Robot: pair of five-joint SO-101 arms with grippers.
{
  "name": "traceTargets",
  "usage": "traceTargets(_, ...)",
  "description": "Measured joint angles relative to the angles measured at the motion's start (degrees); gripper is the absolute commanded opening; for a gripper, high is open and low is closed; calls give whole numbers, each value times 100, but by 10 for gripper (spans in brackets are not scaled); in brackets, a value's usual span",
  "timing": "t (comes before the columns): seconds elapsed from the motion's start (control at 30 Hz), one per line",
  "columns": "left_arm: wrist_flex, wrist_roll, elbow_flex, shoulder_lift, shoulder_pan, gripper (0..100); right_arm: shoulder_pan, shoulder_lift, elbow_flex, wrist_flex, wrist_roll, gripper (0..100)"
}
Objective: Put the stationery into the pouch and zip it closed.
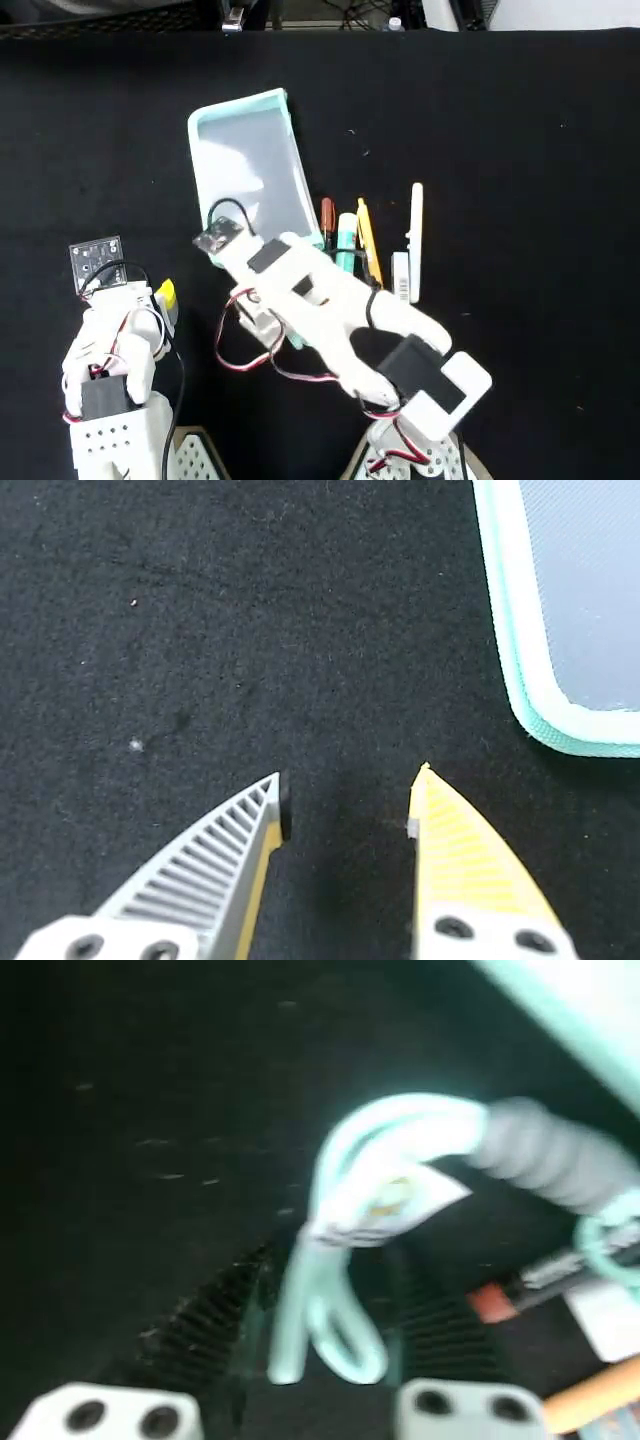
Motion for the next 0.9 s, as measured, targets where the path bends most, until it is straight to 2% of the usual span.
traceTargets(0.17, 0, 0, 0, 0, 0, 217, -53, -193, 299, 0, 387, 12)
traceTargets(0.5, 0, 0, 0, 0, 0, 217, -193, -1925, 1758, 0, 440, 15)
traceTargets(0.57, 0, 0, 0, 0, 0, 217, -193, -2198, 1890, 35, 431, 58)
traceTargets(0.67, 0, 0, 0, 0, 0, 217, 132, -2321, 1890, 88, 440, 214)
traceTargets(0.73, 0, 0, 0, 0, 0, 217, 440, -2321, 1890, 369, 563, 279)
traceTargets(0.9, 0, 0, 0, 0, 0, 217, 835, -2321, 1855, 1090, 1336, 224)
